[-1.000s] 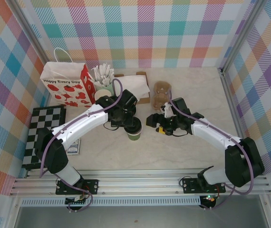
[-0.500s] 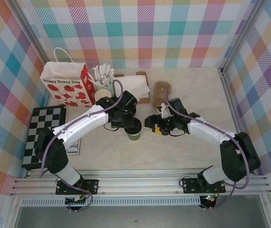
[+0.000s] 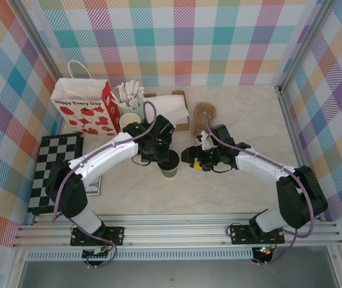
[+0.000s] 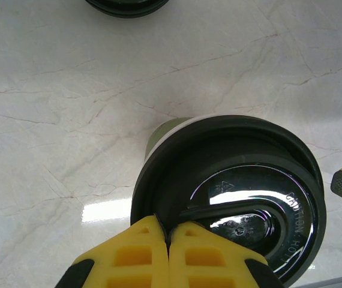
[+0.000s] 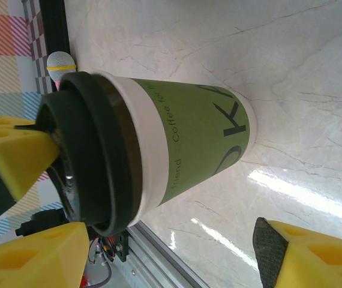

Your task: Pack the takeout coffee

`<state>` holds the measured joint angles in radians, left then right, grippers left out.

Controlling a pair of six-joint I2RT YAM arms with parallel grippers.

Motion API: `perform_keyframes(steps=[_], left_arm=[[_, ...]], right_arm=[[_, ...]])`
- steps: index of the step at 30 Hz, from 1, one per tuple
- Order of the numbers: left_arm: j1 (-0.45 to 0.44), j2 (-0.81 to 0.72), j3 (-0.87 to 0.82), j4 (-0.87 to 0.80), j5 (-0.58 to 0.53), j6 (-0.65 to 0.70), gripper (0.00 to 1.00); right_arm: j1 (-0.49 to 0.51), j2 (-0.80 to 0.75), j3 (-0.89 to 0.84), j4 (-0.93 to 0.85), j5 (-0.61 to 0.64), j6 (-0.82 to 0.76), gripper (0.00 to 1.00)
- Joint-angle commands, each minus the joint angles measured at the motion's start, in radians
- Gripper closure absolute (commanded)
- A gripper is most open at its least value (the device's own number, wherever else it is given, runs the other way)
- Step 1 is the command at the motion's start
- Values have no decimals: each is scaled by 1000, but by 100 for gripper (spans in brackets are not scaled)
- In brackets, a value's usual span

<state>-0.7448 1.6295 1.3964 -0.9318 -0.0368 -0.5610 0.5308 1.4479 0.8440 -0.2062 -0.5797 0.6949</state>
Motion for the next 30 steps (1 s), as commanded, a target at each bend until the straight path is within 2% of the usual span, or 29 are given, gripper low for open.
perform_keyframes(steps=[1, 21, 30], left_arm=[[-15, 16, -8, 8, 15, 11, 100], [-16, 46, -6, 0, 27, 18, 100], [-16, 48, -2, -6, 30, 23, 100]], right_arm=[[8, 17, 9, 32, -32, -18, 27], [29, 72, 47, 29, -57, -21, 35], [30, 99, 62, -25, -3, -20, 41]])
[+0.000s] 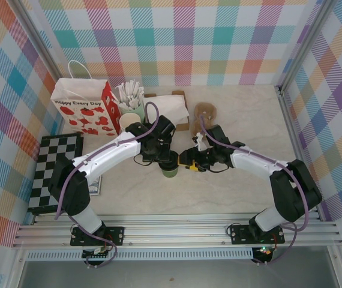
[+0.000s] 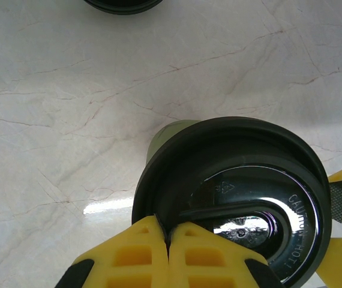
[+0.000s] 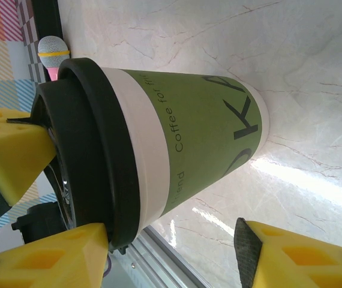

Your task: Pack the takeout coffee

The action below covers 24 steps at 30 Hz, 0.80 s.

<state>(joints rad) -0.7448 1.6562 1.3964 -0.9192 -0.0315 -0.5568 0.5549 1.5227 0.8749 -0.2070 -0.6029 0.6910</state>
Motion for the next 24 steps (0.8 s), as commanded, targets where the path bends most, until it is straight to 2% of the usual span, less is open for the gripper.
perform_keyframes(steps=[1, 24], left_arm=[[-15, 20, -6, -17, 23, 18, 100], [-15, 22, -37, 14, 40, 35, 100]], right_arm=[[7, 32, 35, -31, 22, -12, 42], [16, 100, 81, -250, 167, -11, 50]])
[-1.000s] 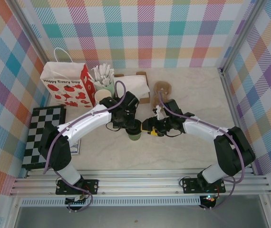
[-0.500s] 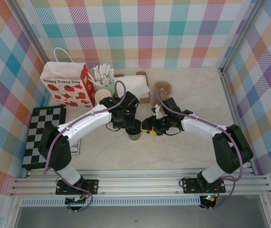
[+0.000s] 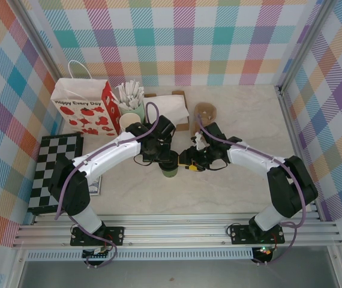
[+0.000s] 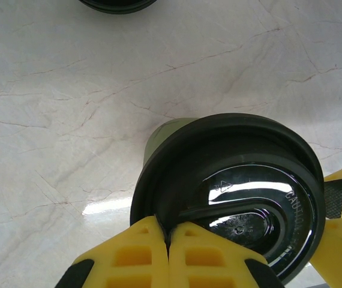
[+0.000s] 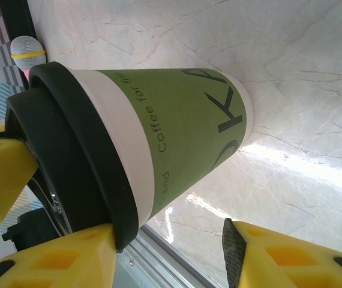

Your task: Pack the takeout coffee

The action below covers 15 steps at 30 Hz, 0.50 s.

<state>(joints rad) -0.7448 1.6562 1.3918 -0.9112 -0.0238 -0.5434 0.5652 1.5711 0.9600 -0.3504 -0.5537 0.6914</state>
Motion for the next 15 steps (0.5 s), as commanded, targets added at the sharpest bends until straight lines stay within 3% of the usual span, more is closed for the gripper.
perform_keyframes(steps=[1, 15], left_arm=[[-16, 25, -34, 5, 32, 23, 100], [-16, 37, -207, 59, 5, -9, 100]], right_arm=[[6, 59, -6, -116, 123, -10, 50], [5, 129, -90, -179, 217, 8, 49]])
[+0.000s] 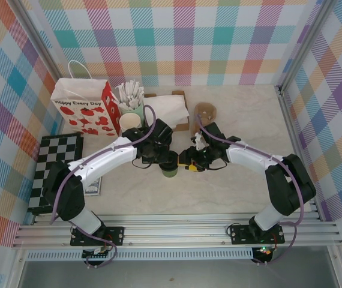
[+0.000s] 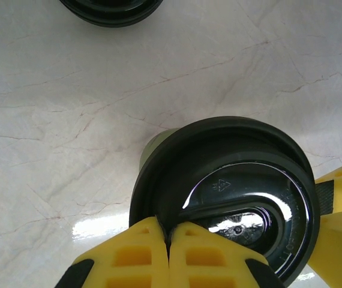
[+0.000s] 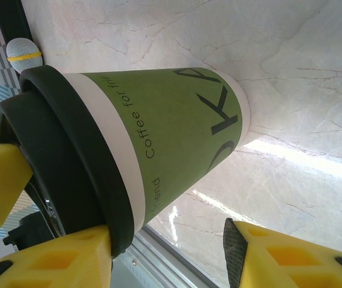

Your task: Pack the takeout coffee

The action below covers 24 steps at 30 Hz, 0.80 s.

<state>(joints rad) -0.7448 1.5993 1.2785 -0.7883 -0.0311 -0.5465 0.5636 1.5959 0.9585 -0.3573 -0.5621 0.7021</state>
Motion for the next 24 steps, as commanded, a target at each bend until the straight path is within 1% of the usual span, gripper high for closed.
perform_keyframes(steps=[1, 7, 11, 15, 19, 22, 24], left_arm=[[-15, 105, -94, -59, 15, -1, 100], [-15, 144, -102, -78, -11, 22, 100], [-16, 154, -126, -56, 14, 12, 100], [-16, 158, -128, -49, 15, 17, 100], [-16, 219, -144, -44, 46, 18, 100], [-16, 265, -171, -58, 26, 12, 100], [-20, 262, -210, -42, 5, -2, 100]], right_arm=[[7, 114, -92, -173, 231, -7, 49], [7, 149, -131, -172, 296, -8, 50], [5, 175, -143, -169, 317, -16, 51], [5, 165, -147, -173, 332, -12, 51], [5, 193, -153, -176, 358, -11, 51], [5, 229, -179, -156, 359, -1, 51], [5, 230, -201, -139, 351, 9, 51]])
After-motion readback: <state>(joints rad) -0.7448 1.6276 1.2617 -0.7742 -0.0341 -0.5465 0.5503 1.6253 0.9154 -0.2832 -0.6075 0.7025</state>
